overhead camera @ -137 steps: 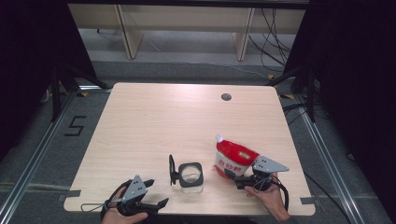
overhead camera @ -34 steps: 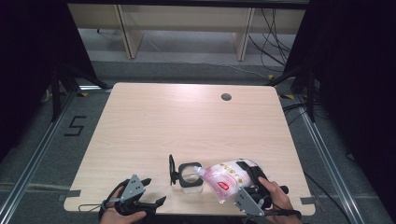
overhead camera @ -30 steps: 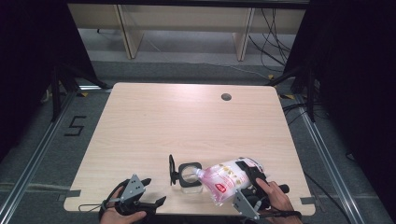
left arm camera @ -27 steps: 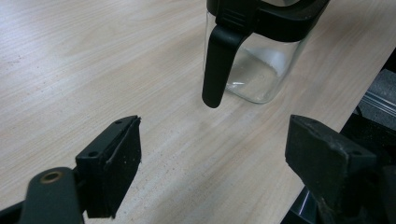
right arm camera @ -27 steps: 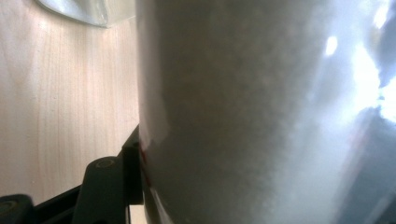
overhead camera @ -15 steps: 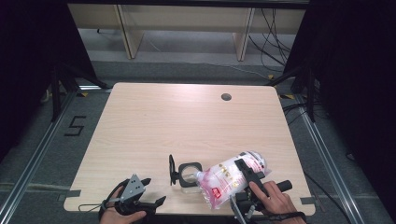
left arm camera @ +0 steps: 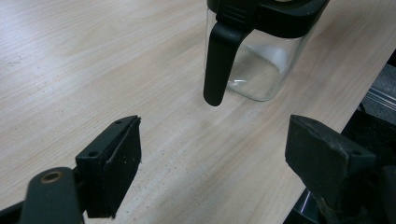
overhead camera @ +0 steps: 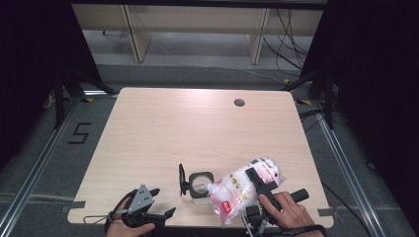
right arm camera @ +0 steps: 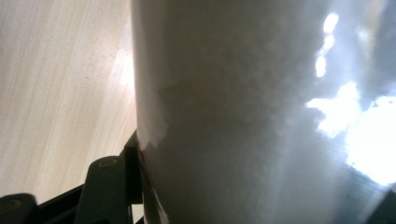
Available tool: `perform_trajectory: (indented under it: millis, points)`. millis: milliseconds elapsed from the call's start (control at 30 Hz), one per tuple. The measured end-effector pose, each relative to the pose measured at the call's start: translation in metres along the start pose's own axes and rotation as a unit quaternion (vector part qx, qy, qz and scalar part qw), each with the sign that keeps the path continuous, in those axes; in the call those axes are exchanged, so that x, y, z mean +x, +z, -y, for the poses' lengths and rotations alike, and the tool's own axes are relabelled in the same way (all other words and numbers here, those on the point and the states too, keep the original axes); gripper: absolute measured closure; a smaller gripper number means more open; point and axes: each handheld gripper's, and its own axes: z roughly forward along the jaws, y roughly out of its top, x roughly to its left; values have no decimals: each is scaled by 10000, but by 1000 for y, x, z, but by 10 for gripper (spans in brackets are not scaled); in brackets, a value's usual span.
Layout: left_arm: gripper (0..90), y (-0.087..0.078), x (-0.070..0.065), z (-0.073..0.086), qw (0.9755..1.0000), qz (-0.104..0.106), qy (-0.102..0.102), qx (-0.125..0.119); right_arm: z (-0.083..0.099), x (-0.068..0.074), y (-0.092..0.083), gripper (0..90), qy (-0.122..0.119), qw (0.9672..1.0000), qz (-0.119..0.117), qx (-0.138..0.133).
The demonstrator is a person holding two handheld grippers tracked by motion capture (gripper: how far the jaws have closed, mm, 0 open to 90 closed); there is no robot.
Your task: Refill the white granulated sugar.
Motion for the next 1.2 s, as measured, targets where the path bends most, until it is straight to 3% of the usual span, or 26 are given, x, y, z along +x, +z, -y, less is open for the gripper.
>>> perform_trajectory:
  millis: [33,67,100,133,167,233,300,400,433,500,567,600,633,700,733,867,933,1000,1067,1133,1167,1200]
  points:
    - [180,0,1,0,10000,-6,35,33,0,-3,2,410,-266,9996,57,-85]
    - [180,-1,1,0,9999,-7,93,87,0,-3,2,410,-266,9996,57,-85]
    - [180,0,0,0,10000,-4,-18,-14,0,-4,2,410,-280,9996,58,-66]
    - [180,0,0,0,10000,-3,4,-1,0,-2,2,411,-238,9997,67,8]
    - [180,0,0,0,10000,-6,8,1,0,-4,3,412,-400,9992,78,-22]
    - [180,-1,1,0,9999,-18,82,79,1,-5,4,413,-403,9991,93,13]
    - [180,0,0,0,10000,-4,-4,-5,1,-6,4,413,-459,9989,106,-1]
    - [180,-1,1,0,9999,-66,108,117,2,-7,4,414,-498,9987,126,10]
    - [180,0,0,0,10000,-33,15,65,2,-6,5,415,-454,9989,114,37]
    - [180,1,-3,1,9999,-26,-149,-18,1,-6,4,415,-710,9974,114,44]
    - [180,1,-3,1,9999,-27,-143,-22,2,-5,3,416,-594,9982,77,96]
    - [180,0,0,0,10000,-39,28,46,2,-5,3,416,-594,9982,77,96]
    - [180,0,-2,0,9999,-53,-49,85,2,-5,3,417,-593,9981,97,104]
    - [180,-1,0,0,9998,-69,77,165,3,-5,3,417,-618,9980,117,81]
    - [180,1,-3,1,9999,-41,-129,4,3,-5,3,417,-614,9980,122,88]
    - [180,0,-1,1,9999,-45,-60,77,3,-5,2,418,-641,9978,127,98]
    - [180,0,-2,1,10000,-29,-72,62,1,-6,3,419,-839,9963,183,57]
    - [180,-1,1,0,9998,-18,171,139,1,-6,3,420,-849,9962,180,35]
    - [180,1,-2,1,9999,-34,-76,66,1,-7,3,421,-820,9964,206,19]
    - [180,1,-1,1,10000,-32,-36,73,1,-8,3,421,-853,9961,217,41]
    - [180,0,1,0,9998,-29,160,145,0,-12,5,421,-1117,9934,237,-94]
    - [180,0,0,0,9999,-25,89,76,1,-13,5,422,-1192,9925,225,-122]
